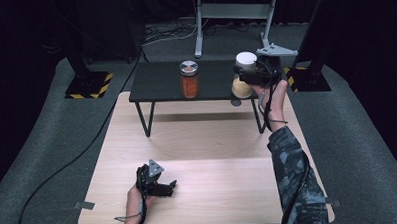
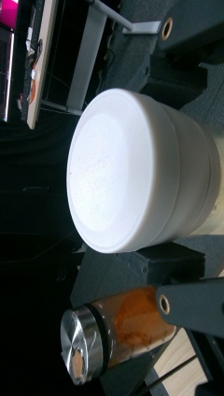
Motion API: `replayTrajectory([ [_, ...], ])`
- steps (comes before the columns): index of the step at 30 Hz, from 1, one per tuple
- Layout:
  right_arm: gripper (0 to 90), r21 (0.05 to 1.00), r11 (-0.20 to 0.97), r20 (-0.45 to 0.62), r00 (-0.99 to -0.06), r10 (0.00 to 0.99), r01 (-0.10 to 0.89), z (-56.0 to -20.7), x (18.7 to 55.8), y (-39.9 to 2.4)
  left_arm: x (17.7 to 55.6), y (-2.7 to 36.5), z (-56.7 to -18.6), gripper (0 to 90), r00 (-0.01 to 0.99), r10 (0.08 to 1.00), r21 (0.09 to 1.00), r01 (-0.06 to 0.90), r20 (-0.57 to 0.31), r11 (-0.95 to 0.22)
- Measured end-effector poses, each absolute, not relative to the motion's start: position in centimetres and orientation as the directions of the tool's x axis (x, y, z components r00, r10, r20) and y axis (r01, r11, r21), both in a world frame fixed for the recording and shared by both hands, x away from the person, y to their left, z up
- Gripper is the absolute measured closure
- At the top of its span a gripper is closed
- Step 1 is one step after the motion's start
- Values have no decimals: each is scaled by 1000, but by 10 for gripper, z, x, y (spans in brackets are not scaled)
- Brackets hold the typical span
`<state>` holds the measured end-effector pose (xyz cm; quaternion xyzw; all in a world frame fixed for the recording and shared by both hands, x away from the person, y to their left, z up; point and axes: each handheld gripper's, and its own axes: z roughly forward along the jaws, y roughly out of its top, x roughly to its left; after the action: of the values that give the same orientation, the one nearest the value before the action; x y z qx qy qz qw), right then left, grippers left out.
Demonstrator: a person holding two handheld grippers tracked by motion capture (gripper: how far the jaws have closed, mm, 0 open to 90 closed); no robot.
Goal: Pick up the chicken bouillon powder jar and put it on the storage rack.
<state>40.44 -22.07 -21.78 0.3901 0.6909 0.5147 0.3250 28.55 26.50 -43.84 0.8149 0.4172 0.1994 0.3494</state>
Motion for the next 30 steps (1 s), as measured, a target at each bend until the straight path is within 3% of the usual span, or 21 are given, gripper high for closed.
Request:
replayTrajectory([
  [30, 322, 973, 109, 0, -474, 881, 202, -233, 413, -229, 285, 265, -438, 37, 573, 818, 736, 537, 39, -411],
])
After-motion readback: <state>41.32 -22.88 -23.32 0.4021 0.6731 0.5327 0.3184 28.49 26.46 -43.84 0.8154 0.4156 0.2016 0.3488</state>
